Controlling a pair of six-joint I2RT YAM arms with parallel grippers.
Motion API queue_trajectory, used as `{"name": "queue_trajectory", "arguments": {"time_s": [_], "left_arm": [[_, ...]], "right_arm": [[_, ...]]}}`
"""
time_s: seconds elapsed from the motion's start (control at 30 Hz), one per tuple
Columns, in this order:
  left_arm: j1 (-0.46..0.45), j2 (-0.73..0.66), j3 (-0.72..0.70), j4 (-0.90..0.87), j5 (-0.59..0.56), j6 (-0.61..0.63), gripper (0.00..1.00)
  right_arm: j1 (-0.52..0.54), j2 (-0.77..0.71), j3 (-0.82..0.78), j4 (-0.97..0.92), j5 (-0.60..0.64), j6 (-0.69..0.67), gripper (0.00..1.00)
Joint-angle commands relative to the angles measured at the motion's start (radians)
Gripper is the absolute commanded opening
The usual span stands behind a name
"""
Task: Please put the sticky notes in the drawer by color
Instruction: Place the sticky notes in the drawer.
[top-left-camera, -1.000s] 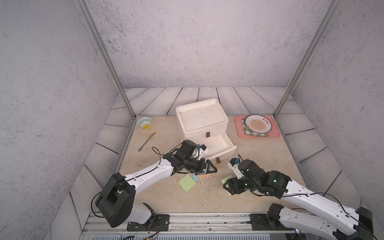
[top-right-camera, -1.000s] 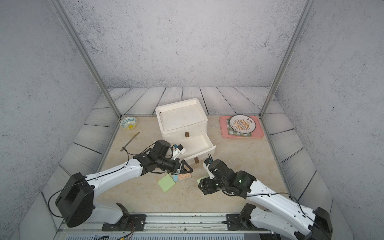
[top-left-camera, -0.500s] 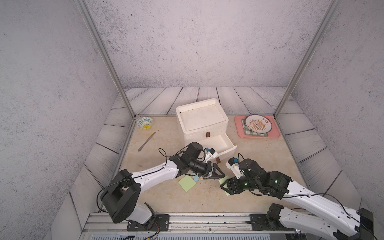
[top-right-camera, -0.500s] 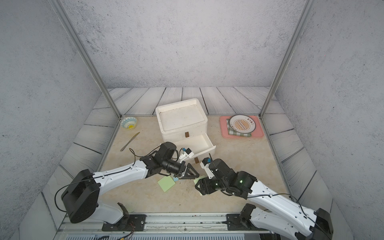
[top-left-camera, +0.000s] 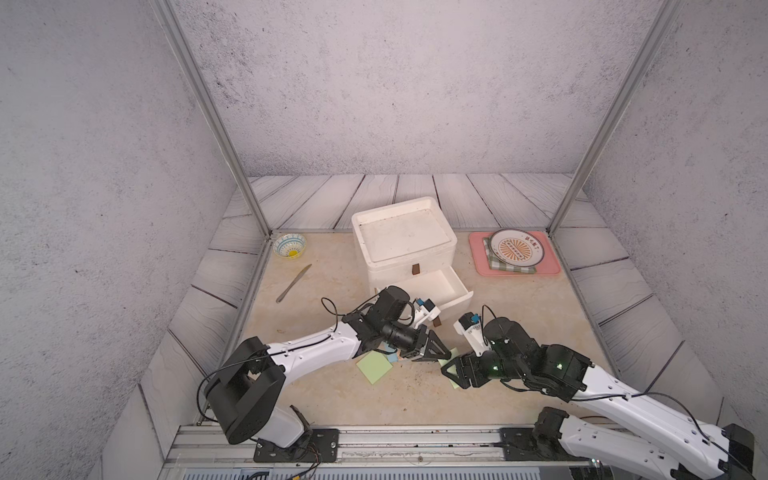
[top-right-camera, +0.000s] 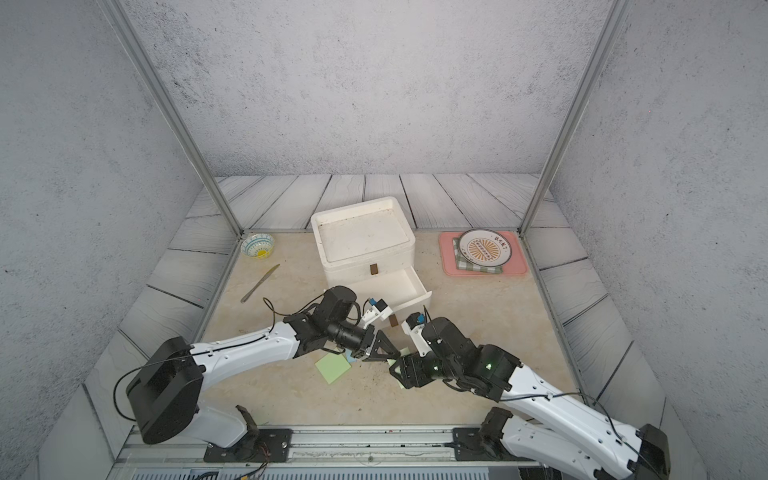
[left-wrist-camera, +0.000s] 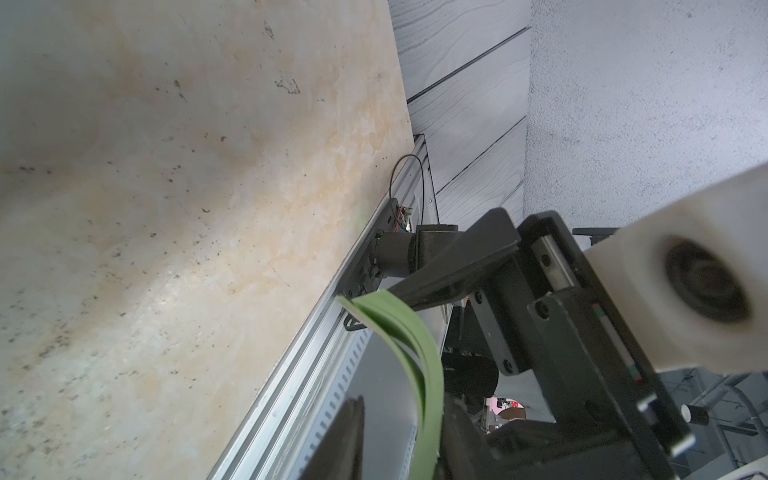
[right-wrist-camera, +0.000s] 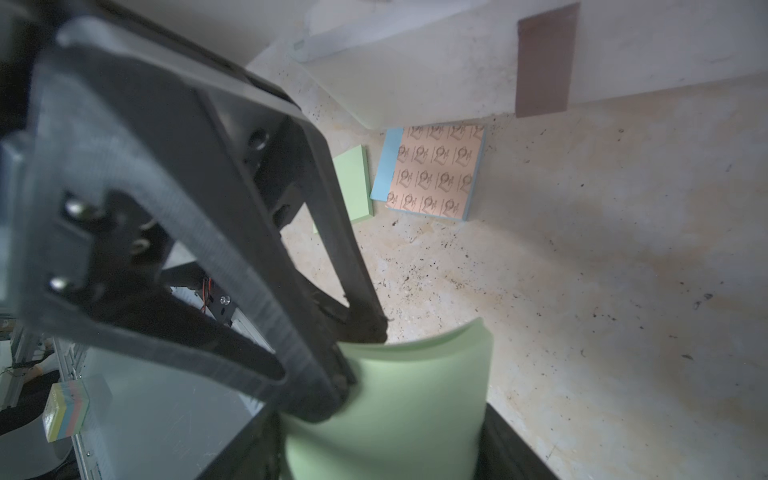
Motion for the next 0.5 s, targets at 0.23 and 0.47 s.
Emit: {"name": "queue_trajectory", "arguments": {"time_s": [0.23,0.47], "left_arm": [[-0.004,0.018,-0.016,0.034,0.021,-0.011,0.01],[0.054,-0.038,0.074,-0.111,0.033,0.057,0.0]], "right_arm": [[0.003,-0.01,0.009,0.016,0.043,0.02,0.75],[0.001,-0.076,0.023,-0.042,0.162,0.046,0.9]]}}
